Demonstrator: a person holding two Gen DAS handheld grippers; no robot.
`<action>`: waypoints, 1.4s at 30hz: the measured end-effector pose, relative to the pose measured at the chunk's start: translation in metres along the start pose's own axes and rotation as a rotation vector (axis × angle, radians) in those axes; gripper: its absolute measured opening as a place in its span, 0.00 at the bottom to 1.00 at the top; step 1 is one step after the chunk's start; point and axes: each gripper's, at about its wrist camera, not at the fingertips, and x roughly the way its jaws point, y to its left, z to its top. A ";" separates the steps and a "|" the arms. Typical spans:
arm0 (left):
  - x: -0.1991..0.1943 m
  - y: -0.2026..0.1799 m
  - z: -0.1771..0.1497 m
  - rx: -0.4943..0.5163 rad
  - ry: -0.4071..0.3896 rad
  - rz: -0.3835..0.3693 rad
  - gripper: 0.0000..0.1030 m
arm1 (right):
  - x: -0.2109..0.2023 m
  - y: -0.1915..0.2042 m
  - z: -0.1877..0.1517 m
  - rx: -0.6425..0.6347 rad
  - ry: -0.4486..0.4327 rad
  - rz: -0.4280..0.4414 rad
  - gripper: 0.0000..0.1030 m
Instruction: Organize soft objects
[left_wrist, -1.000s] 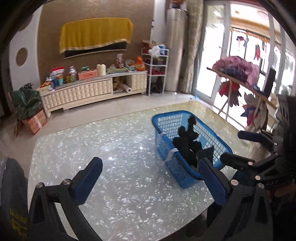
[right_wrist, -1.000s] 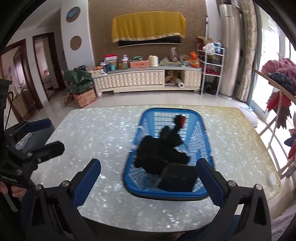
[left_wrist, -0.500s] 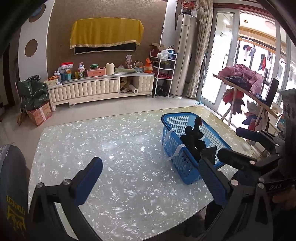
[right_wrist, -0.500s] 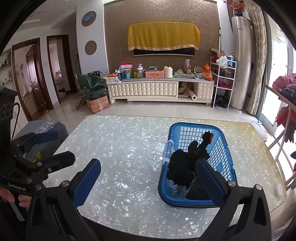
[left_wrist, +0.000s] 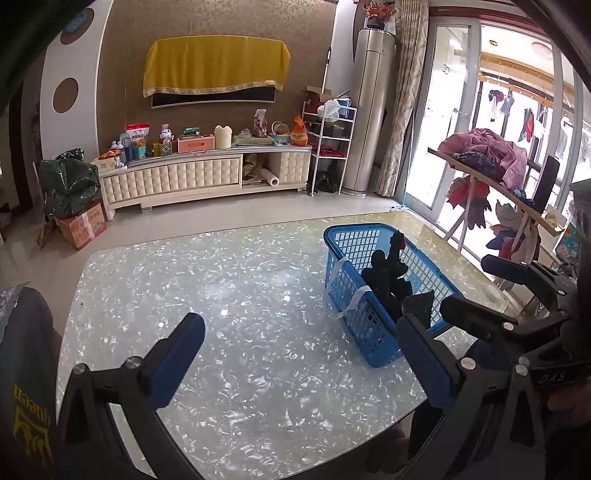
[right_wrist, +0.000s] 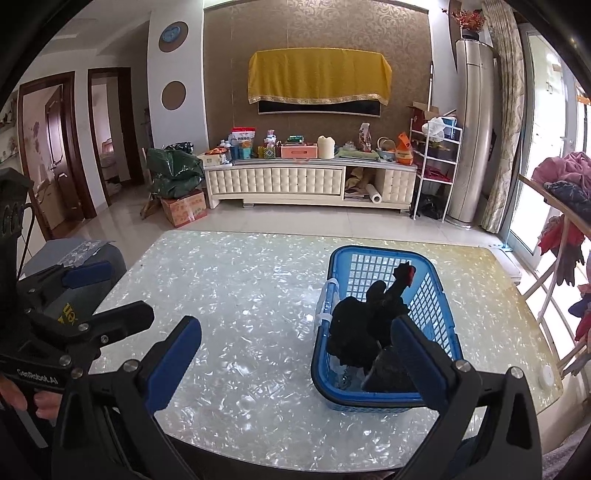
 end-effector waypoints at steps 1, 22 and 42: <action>0.000 0.000 0.000 0.001 0.000 -0.001 1.00 | 0.000 0.000 0.000 0.002 0.002 0.001 1.00; 0.001 -0.005 0.000 -0.008 0.009 0.007 1.00 | -0.005 0.002 -0.003 0.010 0.010 -0.024 1.00; 0.004 -0.007 0.003 -0.007 0.013 -0.005 1.00 | -0.006 0.000 0.001 0.019 0.030 -0.032 1.00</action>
